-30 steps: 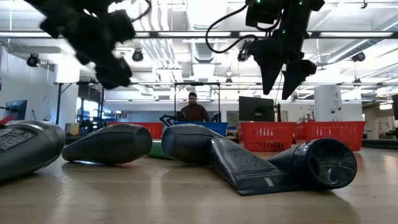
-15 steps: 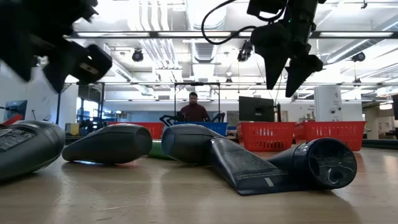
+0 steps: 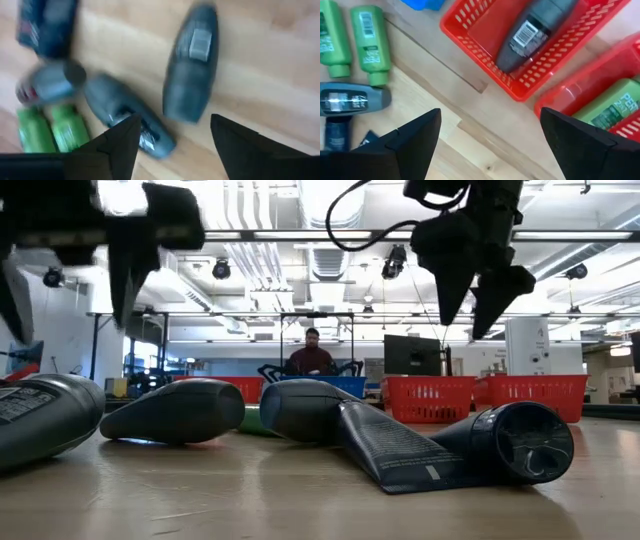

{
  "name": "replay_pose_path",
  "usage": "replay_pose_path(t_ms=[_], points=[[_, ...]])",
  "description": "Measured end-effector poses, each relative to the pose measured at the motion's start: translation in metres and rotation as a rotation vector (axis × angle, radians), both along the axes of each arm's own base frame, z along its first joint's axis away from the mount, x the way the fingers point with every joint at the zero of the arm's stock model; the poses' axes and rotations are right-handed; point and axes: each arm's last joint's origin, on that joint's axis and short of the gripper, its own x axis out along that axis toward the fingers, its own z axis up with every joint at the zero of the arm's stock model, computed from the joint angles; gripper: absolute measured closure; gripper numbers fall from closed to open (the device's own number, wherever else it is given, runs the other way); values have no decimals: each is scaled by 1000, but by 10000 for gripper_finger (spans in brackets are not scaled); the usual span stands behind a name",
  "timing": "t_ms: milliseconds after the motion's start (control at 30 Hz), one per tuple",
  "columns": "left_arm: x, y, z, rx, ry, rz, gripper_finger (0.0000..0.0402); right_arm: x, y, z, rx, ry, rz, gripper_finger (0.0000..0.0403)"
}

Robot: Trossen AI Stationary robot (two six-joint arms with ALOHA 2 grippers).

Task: Pick & Place Travel size toiletries
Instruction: Put the gray deodorant into the middle red bin

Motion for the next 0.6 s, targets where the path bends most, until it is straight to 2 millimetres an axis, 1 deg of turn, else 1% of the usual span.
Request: replay_pose_path(t_ms=[100, 267, 433, 600], points=[[7, -3, 5, -60, -17, 2, 150, -3, 3, -6, 3, 21, -2, 58], [14, -11, -6, -108, 30, -45, 151, -8, 5, -16, 22, 59, -2, 53], [19, -13, -18, -58, 34, -109, 151, -9, 6, -17, 29, 63, 1, 59], [22, -14, -29, -37, 66, -123, 151, -7, 6, -14, 28, 50, 8, 73]])
